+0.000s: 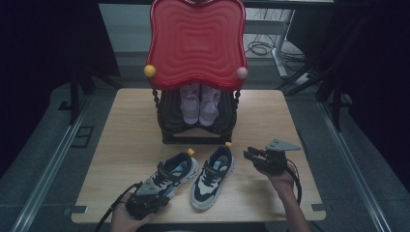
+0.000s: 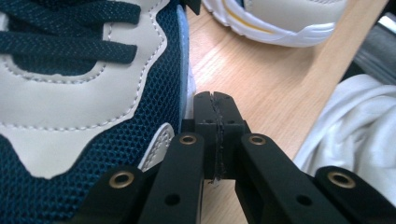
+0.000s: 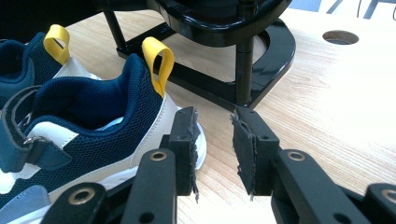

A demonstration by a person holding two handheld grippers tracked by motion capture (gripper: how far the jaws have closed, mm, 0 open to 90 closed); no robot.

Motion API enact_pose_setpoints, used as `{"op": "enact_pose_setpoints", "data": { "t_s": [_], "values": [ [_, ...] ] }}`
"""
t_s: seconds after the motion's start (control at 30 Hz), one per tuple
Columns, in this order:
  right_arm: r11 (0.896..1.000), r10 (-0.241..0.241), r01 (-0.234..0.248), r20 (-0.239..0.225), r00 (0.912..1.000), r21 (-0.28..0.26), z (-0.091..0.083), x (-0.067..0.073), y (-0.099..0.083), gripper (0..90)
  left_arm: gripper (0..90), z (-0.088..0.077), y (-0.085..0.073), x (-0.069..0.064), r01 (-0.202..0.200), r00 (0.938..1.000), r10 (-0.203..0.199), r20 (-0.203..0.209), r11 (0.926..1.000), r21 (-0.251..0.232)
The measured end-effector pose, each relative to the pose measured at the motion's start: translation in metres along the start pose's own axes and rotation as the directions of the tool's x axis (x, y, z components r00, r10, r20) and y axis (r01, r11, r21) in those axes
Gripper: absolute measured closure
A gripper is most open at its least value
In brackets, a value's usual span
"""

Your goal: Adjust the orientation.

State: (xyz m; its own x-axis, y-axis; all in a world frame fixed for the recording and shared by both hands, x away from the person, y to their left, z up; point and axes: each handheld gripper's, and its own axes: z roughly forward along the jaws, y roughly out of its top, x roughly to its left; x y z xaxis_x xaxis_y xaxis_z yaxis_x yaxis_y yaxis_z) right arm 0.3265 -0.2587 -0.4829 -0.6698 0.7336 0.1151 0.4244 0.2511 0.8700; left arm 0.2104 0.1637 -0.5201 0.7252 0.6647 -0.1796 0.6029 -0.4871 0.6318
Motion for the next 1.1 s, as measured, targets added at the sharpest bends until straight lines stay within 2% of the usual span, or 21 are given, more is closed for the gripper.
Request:
{"op": "enact_pose_setpoints", "data": {
  "t_s": [0.1,0.4,0.87,1.1],
  "values": [
    [1.0,0.0,0.0,-0.002,1.0,-0.001,0.0,0.0,0.0,69.3,89.7,-0.002,-0.001,0.005,0.012,0.9993,-0.011,-0.037,0.9999,0.009],
    [1.0,0.002,-0.002,0.003,1.0,-0.004,-0.001,-0.001,0.0,69.3,89.4,-0.008,-0.003,0.025,0.06,0.9956,-0.06,-0.072,0.9982,-0.009],
    [1.0,0.003,-0.003,0.006,1.0,-0.002,-0.001,-0.002,0.0,69.3,89.6,-0.013,0.003,0.058,0.111,0.9896,-0.114,-0.087,0.9932,-0.033],
    [1.0,0.005,-0.005,0.005,1.0,0.004,0.0,-0.002,-0.001,69.3,89.9,-0.014,0.005,0.066,0.119,0.9881,-0.123,-0.093,0.9919,-0.045]
  ]
}}
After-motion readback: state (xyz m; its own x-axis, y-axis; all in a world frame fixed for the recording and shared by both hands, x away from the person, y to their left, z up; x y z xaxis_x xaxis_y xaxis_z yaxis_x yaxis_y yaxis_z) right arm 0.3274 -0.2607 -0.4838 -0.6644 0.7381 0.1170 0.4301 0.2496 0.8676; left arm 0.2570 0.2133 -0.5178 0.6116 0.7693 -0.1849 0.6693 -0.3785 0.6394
